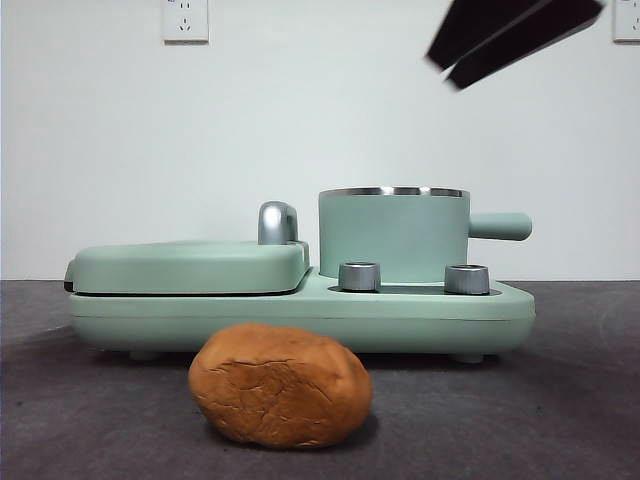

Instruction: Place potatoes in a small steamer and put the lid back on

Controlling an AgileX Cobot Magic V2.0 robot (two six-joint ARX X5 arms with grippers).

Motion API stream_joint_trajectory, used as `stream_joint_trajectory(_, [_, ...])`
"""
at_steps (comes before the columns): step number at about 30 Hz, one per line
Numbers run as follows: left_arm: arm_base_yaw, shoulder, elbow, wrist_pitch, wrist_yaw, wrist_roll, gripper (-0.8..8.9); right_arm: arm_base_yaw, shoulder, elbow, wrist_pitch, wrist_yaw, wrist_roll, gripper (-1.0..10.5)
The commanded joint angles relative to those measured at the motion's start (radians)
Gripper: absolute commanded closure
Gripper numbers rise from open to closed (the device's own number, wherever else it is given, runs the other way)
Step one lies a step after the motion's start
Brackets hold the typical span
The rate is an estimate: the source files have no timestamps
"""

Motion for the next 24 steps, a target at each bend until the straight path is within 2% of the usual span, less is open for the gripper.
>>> stream_joint_trajectory(1, [0.008, -0.045, -0.027, 0.009, -0.006, -0.035, 7.99, 0.065, 0.069, 0.019, 0.022, 0.0, 0.047, 5.8])
stream_joint_trajectory(6, [0.018, -0.089, -0.05, -0.039, -0.018, -0.037, 7.99, 0.119, 0.188, 0.019, 0.092, -0.002, 0.064, 5.8])
stream_joint_trajectory(14, [0.018, -0.1, -0.05, -0.035, -0.021, -0.037, 7.99, 0.121, 0.38, 0.019, 0.248, -0.035, 0.07, 5.8])
stream_joint_trajectory(24, [0.018, -0.1, -0.05, -0.026, -0.025, -0.031, 7.99, 0.122, 0.551, 0.019, 0.315, -0.056, 0.056, 5.5])
